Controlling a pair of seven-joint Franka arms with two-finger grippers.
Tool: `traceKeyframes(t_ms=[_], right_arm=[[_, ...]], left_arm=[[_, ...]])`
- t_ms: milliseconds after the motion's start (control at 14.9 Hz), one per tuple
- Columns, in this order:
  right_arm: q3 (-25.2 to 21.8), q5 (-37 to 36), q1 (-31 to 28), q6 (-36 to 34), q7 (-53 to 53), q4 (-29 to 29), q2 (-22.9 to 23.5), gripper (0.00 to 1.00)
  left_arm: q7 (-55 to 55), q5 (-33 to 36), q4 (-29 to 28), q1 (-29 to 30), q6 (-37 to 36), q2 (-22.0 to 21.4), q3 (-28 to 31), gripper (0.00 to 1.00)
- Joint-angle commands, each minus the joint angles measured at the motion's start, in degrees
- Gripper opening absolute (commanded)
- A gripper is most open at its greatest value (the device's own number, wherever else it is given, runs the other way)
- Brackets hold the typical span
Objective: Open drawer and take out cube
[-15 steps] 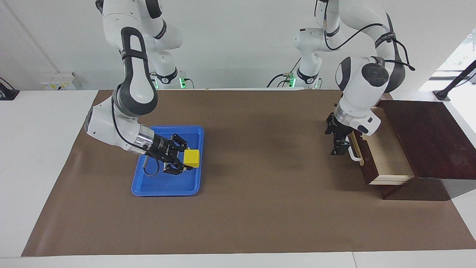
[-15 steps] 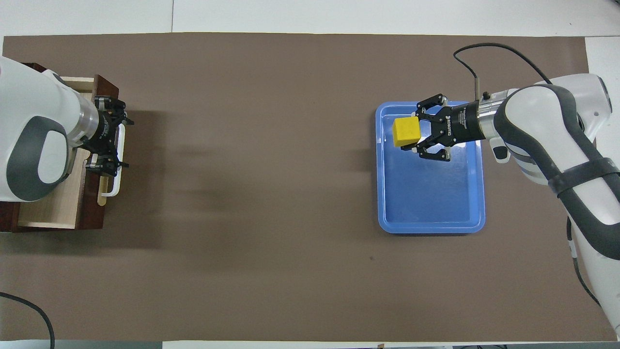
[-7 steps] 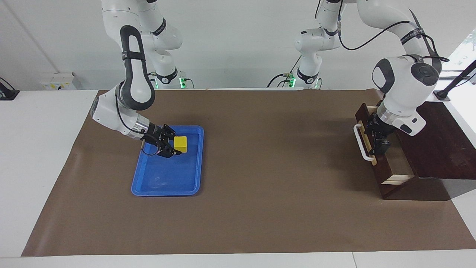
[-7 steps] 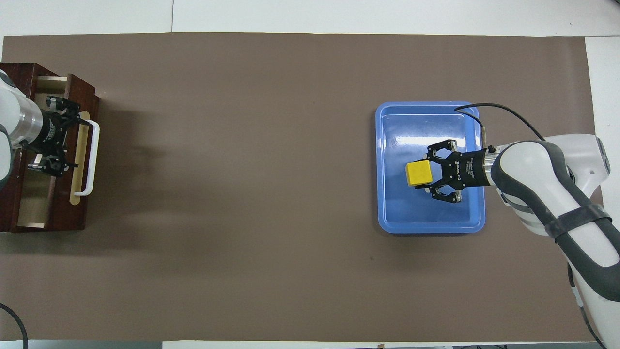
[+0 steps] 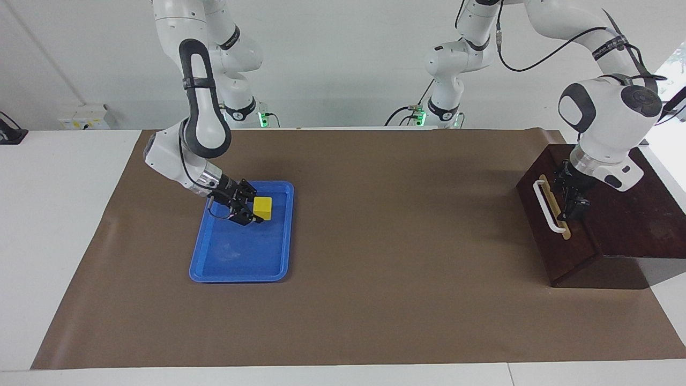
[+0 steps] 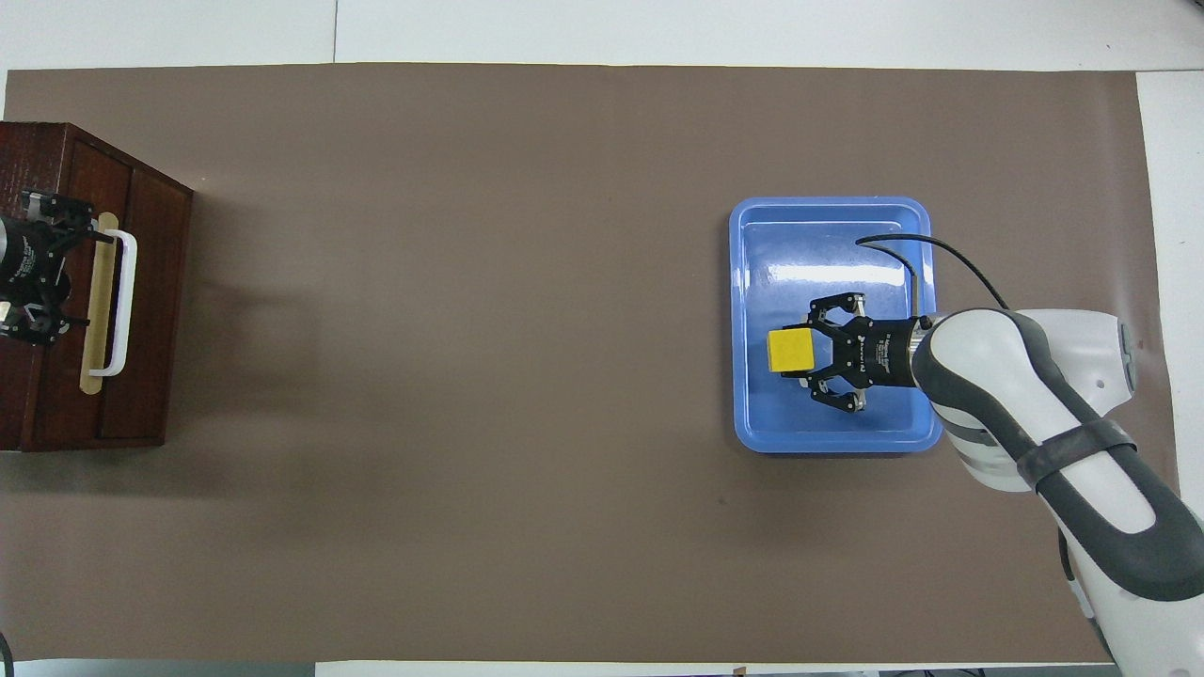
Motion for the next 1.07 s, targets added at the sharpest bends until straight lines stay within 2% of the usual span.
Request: traceKeyframes(t_ms=[0,268,603,670,737,804,871,1005], right_arm=[[0.15,1.84,1.28,2.21,-1.67,-2.74,-1.88,0.00],[0.15,1.92,1.55,3.53,-2.63,-3.89,-1.97,0.00],[0.15,1.92,1.73,3.62,-2.81,-4.95,-2.32,0.00],[0.15,1.92,1.73,3.62,-2.90,-4.95,-2.23,0.21],[0.06,1.84,1.73,3.53,-2.90,-4.86,-2.23,0.52],[0.06,1.84,1.73,3.62,-2.98,-4.95,-2.23,0.88],[0.06,1.92,1.73,3.62,-3.51,-4.86,-2.23,1.00],[0.06,1.84,1.73,3.62,-3.51,-4.77,-2.23,1.00]], left_arm=[[0.69,1.11,-0.19,0.46,0.07,-1.07,-0.12,1.00],[-1.33,1.11,0.78,-2.26,-3.87,-2.99,-0.65,1.00],[3.66,0.24,2.79,-6.56,-11.07,-6.60,-1.61,1.00],[6.29,0.15,3.85,-7.96,-12.74,-6.69,-1.53,1.00],[9.19,0.23,4.99,-8.67,-13.98,-6.78,-1.53,1.00],[12.09,0.15,6.04,-9.03,-14.51,-6.78,-1.61,1.00],[14.47,0.15,6.84,-9.21,-14.87,-6.87,-1.70,1.00],[22.01,-0.46,8.77,-9.21,-16.71,-7.13,-1.70,1.00]])
